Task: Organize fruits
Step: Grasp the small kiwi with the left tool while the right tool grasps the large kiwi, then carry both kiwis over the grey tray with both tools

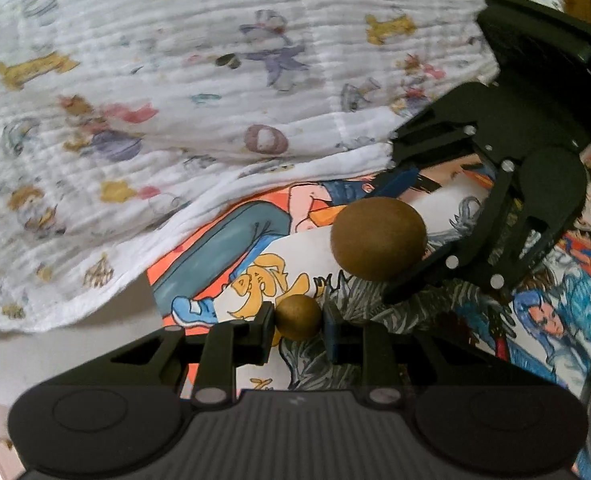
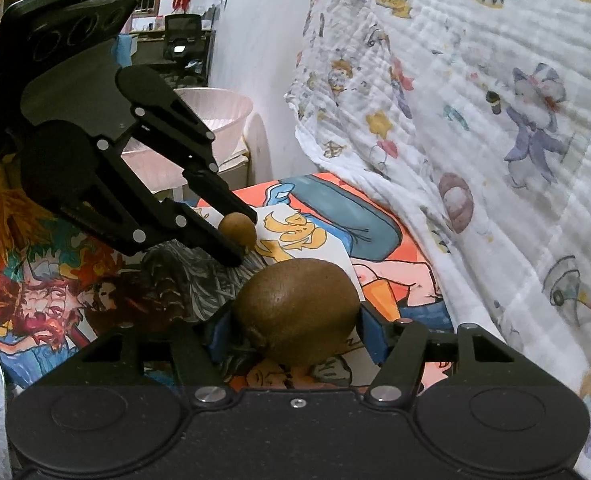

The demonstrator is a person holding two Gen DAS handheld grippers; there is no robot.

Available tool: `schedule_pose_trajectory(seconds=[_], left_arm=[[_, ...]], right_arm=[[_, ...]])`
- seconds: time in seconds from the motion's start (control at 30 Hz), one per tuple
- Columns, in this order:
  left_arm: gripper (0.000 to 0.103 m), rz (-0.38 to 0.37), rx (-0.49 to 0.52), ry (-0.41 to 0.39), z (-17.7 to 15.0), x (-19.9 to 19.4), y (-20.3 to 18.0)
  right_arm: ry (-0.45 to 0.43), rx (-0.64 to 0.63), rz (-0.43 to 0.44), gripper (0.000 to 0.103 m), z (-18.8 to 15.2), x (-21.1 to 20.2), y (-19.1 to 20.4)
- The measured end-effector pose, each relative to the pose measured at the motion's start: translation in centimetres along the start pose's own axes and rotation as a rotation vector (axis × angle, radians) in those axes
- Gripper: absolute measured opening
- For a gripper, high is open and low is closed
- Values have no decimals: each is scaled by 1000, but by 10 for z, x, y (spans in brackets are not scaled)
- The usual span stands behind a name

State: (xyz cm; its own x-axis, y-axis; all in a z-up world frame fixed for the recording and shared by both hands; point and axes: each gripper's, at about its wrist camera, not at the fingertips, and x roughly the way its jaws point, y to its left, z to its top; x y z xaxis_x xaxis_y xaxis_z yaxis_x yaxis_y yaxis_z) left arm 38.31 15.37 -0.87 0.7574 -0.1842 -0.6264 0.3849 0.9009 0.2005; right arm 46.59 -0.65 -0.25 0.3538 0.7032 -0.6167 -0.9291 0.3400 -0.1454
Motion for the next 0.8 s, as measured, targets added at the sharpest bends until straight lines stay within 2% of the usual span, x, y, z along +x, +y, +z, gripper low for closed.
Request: schedule_pose_trajectory(seconds=[0.3,0.63,0.8], left_arm=[[27,100,-103,32,12,-14,-8],[27,174,-75,26,44,-52,-29],[27,199,-59,-2,58,-82,-41]], right_arm=[[-61,39,-41,64,-7,-33,4],[-119,34,-92,64,-2,-85,15],[-146,32,-101,64,2,-117,22]])
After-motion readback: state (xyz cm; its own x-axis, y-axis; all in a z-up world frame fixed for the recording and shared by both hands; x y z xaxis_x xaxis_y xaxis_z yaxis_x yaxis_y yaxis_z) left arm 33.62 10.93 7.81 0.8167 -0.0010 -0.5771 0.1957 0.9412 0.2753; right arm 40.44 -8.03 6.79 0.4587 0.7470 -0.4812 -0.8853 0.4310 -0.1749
